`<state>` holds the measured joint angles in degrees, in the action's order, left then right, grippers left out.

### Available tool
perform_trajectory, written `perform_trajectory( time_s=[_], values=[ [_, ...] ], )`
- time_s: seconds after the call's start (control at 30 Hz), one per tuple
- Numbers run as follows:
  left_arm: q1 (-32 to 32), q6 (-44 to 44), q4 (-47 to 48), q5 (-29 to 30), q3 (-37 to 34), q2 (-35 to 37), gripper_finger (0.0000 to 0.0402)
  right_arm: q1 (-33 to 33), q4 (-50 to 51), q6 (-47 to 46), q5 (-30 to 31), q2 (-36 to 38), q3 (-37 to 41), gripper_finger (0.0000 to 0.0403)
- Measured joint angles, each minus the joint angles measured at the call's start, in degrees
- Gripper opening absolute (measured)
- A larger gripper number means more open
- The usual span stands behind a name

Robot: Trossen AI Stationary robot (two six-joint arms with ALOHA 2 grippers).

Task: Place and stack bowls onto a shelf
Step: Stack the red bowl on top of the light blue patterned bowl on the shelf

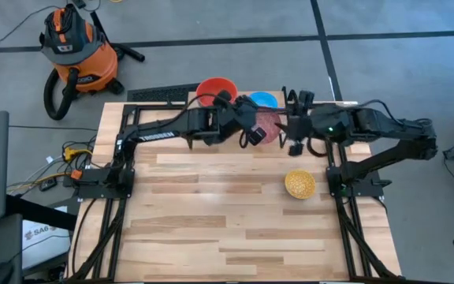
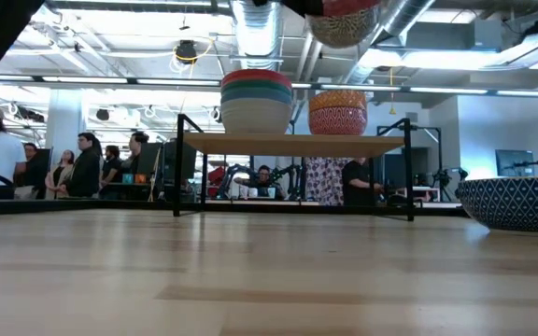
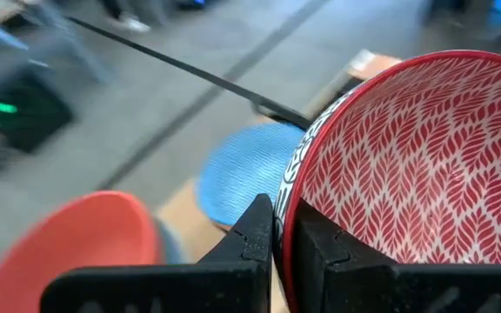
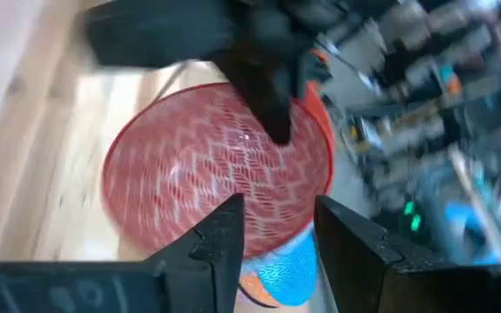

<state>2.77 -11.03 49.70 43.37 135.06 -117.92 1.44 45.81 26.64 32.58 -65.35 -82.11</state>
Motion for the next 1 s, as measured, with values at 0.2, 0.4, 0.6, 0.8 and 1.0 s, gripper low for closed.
perform_trajectory(
  time_s=[0.2, 0.4, 0.6, 0.8, 1.0],
  values=[
    [5.6, -1.9, 2.1, -17.0, -0.1, 0.5, 0.0002, 2.8, 3.1, 14.3, -6.1, 0.6, 0.0, 0.0167],
    [8.7, -1.0, 4.7, -23.4, -0.1, 0.5, 0.0002, 3.7, 7.7, 16.8, -8.6, -2.0, -0.1, 0.0166],
    [8.4, 0.4, 5.0, -25.1, -0.1, 0.5, 0.0002, 2.0, 8.7, 20.5, -8.7, -6.2, 0.0, 0.0166],
    [8.0, 0.5, 5.4, -26.6, -0.1, 0.5, 0.0002, 0.9, 11.7, 22.2, -8.7, -8.7, -0.1, 0.0166],
    [8.0, -0.8, 7.4, -29.7, -0.2, 0.6, 0.0002, 0.8, 12.7, 25.3, -8.9, -9.7, -0.1, 0.0155]
  ],
)
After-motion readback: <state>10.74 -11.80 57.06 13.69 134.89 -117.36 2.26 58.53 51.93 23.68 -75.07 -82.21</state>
